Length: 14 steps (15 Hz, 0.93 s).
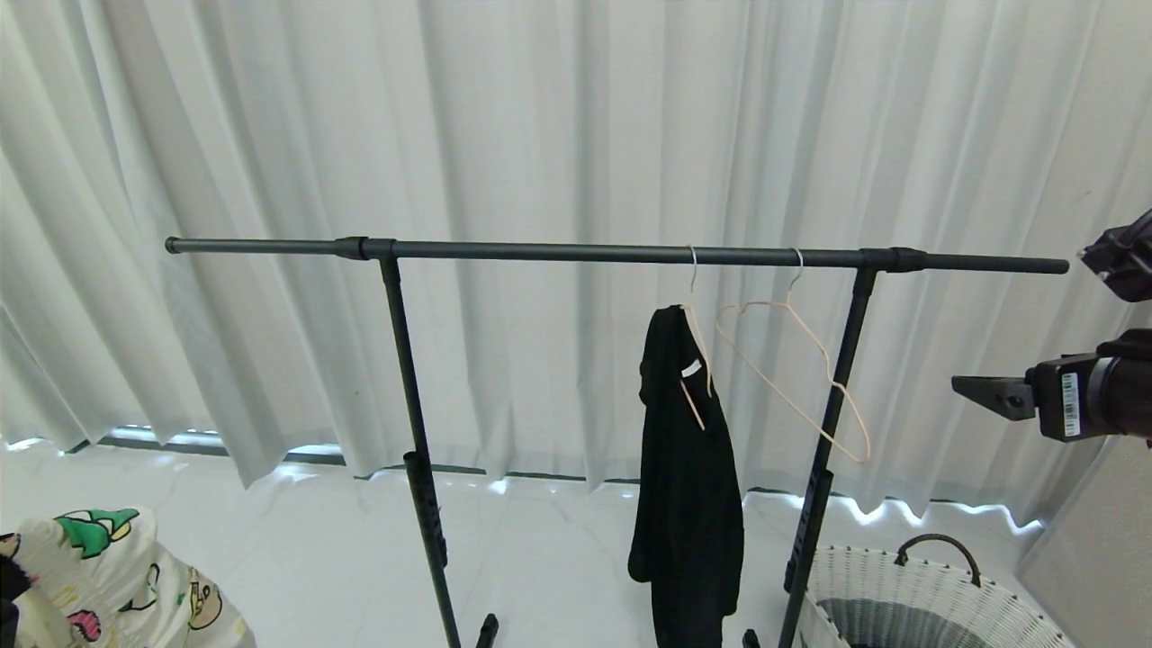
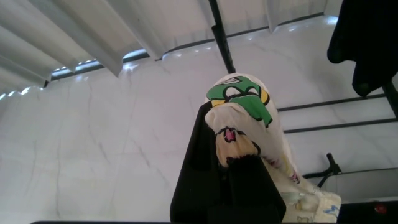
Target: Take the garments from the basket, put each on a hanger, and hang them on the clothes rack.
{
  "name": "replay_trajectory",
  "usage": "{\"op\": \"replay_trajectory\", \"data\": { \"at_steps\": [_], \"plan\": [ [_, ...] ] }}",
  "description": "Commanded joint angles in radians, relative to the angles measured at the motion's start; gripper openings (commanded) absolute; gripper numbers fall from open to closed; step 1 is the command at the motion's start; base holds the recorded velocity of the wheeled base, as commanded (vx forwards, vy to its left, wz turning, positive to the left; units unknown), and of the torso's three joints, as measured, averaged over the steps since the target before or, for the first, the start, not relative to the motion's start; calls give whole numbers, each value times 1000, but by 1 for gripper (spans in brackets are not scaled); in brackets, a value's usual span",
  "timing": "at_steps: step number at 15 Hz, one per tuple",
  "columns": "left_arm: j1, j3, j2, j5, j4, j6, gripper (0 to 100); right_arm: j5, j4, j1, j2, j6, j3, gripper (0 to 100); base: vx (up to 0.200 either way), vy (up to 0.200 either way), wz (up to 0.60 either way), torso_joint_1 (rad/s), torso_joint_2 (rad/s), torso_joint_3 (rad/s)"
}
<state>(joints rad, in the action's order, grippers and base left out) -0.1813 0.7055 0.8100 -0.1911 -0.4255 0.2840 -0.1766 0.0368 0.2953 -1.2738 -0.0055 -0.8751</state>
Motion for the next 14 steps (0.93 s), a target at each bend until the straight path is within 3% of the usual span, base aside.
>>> {"op": "replay_trajectory", "data": {
  "at_steps": [1, 4, 10, 13, 14],
  "plan": [
    [0, 0, 5, -1, 1, 0, 0, 16, 17, 4, -2, -1, -12, 100, 200, 0, 0, 2, 2, -2],
    [3, 2, 9, -2, 1, -3, 0, 80, 55, 5, -15, -1, -36, 100, 200, 0, 0, -1, 2, 1],
    [9, -14, 35, -5, 53, -9, 0, 103, 86, 5, -61, 1, -45, 100, 200, 0, 0, 5, 4, 2],
    [9, -43, 21, -5, 68, -8, 0, 115, 84, 4, -105, 2, -39, 100, 0, 0, 0, 0, 0, 0],
    [9, -64, 21, -5, 117, -13, 0, 126, 81, 4, -137, 6, -39, 100, 0, 0, 0, 0, 0, 0]
  ]
}}
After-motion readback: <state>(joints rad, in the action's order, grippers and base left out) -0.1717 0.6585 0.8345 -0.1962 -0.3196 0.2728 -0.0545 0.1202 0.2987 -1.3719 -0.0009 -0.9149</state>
